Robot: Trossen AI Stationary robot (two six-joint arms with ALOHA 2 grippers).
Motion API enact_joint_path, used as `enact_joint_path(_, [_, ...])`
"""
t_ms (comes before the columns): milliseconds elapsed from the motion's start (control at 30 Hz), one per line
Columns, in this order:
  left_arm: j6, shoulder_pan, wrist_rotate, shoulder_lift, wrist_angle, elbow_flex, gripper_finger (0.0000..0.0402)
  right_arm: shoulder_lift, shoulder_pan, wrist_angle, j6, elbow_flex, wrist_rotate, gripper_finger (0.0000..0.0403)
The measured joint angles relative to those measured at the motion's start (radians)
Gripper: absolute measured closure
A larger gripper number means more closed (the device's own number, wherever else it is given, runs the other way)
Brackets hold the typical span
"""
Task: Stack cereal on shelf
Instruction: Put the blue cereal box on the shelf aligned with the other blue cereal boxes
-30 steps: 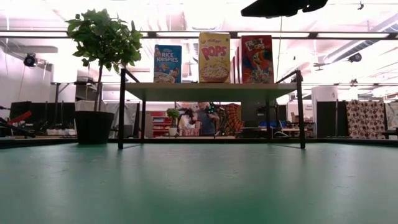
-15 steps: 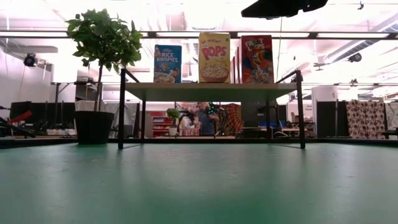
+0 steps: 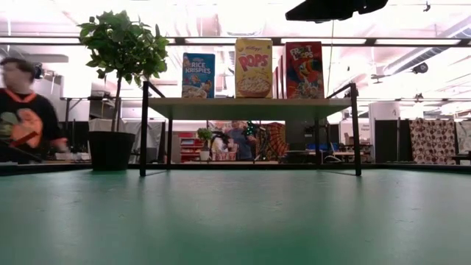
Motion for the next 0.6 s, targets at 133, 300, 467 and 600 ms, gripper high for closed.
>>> enact_joint_path(133, [0.009,0.000,0.007,0.000,0.074,-0.028,0.0174,0.000,0.000,0.000,0.000,0.000,0.000,0.0394])
enact_joint_path(300, [0.017,0.000,0.017,0.000,0.076,-0.019,0.0216,0.000,0.000,0.000,0.009,0.000,0.000,0.0394])
enact_joint_path(467, [0.018,0.000,0.014,0.000,0.075,0.010,0.0256,0.000,0.000,-0.003,0.018,-0.001,0.001,0.0394])
enact_joint_path(600, [0.027,0.001,-0.011,0.000,0.074,0.041,0.0275,0.000,0.000,-0.003,0.026,-0.001,0.001,0.0394])
